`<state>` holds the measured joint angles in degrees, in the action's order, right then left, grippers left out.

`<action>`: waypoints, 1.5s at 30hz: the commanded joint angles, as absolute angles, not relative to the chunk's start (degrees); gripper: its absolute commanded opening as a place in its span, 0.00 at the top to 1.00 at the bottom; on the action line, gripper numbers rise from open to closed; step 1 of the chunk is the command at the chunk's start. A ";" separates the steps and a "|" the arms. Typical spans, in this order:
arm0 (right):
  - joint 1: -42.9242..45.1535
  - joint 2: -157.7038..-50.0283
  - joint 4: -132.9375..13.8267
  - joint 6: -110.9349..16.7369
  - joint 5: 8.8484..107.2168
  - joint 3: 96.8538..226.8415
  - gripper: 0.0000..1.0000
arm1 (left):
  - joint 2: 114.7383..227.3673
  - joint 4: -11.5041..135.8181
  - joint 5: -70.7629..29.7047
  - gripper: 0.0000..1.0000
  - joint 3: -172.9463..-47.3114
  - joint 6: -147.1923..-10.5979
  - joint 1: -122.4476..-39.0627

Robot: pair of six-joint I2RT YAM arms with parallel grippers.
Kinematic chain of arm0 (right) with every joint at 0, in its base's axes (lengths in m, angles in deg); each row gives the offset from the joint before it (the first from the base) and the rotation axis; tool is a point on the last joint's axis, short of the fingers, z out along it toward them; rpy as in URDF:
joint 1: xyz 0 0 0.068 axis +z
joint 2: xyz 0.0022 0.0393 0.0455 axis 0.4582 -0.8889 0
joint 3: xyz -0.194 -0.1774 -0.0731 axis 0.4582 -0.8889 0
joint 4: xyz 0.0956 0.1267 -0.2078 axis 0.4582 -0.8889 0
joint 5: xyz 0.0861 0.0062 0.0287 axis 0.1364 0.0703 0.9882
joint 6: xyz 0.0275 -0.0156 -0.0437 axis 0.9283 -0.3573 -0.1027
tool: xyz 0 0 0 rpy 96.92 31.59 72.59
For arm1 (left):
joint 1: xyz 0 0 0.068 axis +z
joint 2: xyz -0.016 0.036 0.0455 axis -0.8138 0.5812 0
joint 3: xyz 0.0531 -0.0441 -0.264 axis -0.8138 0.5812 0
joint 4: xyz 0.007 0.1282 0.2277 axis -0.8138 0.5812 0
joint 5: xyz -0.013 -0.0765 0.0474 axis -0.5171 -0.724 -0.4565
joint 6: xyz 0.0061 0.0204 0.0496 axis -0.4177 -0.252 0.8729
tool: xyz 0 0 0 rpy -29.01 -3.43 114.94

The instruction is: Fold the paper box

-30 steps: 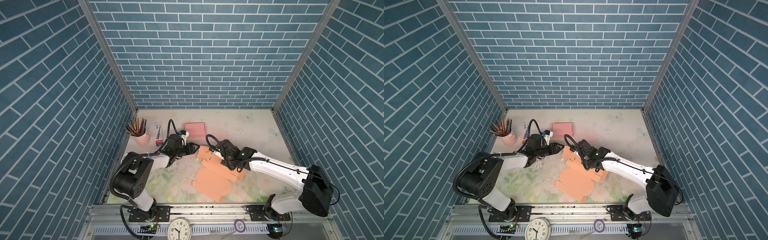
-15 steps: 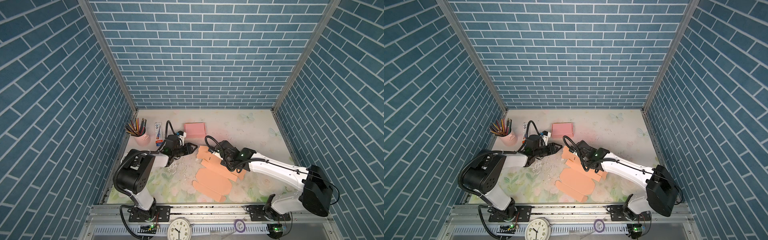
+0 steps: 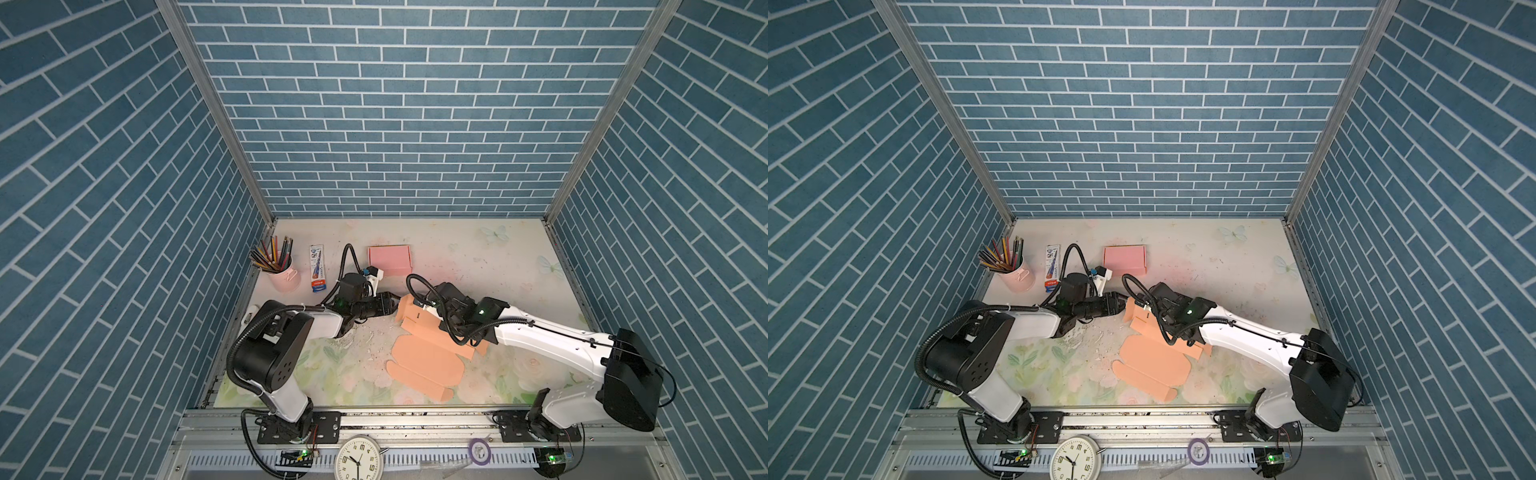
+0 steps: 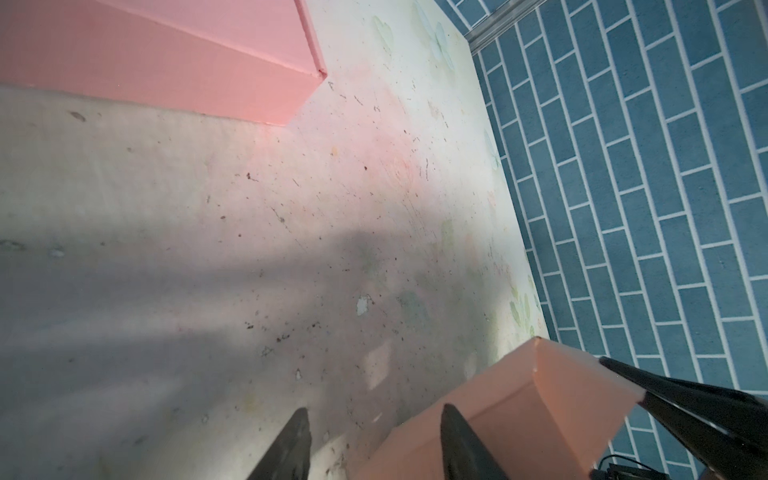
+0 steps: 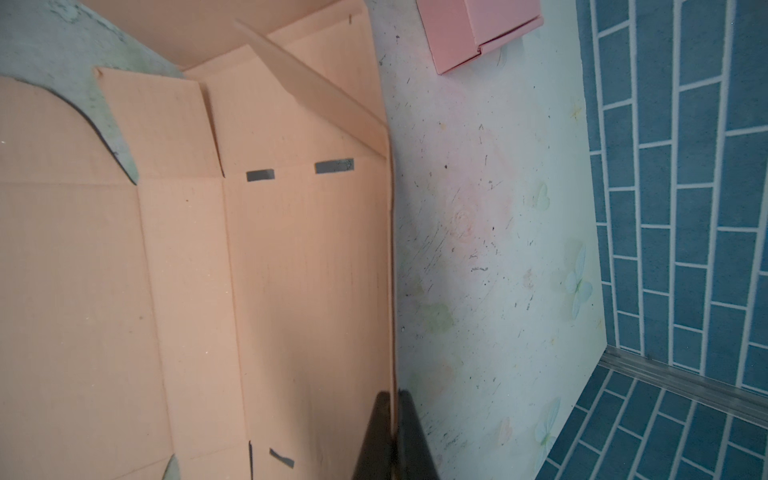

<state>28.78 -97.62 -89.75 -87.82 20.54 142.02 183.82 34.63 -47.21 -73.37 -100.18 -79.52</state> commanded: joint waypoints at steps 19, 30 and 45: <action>32.03 -98.30 -84.63 -93.69 13.34 140.64 1.00 | 175.45 33.20 -47.63 0.49 -66.74 -99.75 -84.42; 36.42 -98.70 -76.97 -100.72 5.53 134.59 1.00 | 175.99 28.62 -45.14 0.48 -64.12 -95.76 -86.67; 41.53 -97.57 -68.05 -106.64 0.25 129.00 1.00 | 176.47 21.77 -41.76 0.48 -60.01 -92.79 -90.29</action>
<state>40.63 -98.43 -69.16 -103.28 1.41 129.57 175.91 24.90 -42.93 -60.61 -94.93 -89.36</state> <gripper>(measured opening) 0.053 0.518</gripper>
